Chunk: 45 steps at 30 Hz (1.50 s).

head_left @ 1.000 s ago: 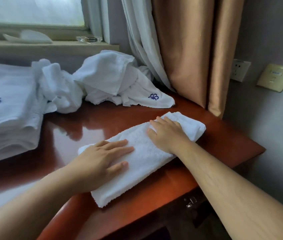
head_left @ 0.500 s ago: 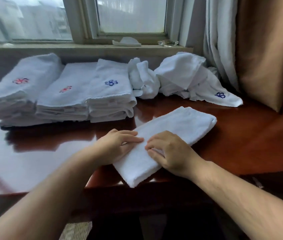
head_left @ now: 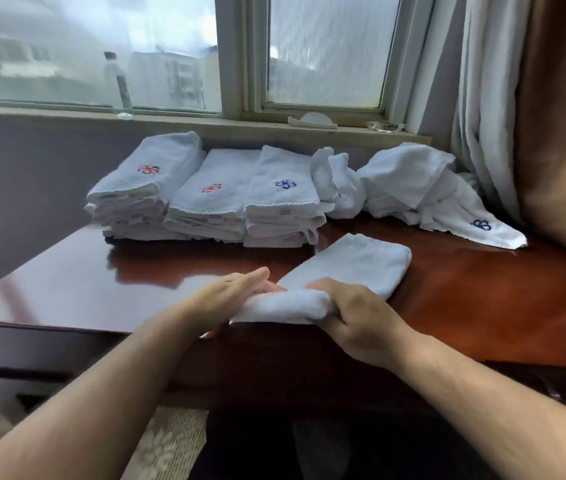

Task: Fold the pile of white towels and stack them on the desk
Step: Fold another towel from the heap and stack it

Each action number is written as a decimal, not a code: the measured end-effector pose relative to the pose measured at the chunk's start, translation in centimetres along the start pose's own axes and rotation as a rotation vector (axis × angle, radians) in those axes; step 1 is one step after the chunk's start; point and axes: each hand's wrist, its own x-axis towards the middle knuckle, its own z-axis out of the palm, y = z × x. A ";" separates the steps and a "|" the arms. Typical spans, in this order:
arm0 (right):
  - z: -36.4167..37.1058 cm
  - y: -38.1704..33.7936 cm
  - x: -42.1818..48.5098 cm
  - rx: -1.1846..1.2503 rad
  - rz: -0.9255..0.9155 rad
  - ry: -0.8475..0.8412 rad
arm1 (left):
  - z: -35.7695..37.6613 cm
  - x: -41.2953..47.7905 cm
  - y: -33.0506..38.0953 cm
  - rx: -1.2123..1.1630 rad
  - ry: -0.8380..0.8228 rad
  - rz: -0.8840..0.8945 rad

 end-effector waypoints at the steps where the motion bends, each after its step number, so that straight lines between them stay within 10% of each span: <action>1: -0.8 0.0 0.7 0.076 0.046 0.030 | -0.4 -0.3 0.5 -0.073 0.045 -0.026; 10: -5.8 -5.1 9.4 0.448 0.038 0.236 | -5.0 -1.1 4.8 -0.631 0.295 0.261; 17: -8.0 -7.2 17.1 0.709 0.113 0.203 | -9.7 1.3 7.8 -0.512 0.732 0.383; 29: -7.0 -4.7 32.0 1.153 0.163 0.329 | -11.4 4.7 -2.6 -0.765 0.097 0.021; 45: 0.2 11.0 52.1 0.923 0.627 0.306 | -19.5 14.2 -1.9 -0.560 0.552 -0.185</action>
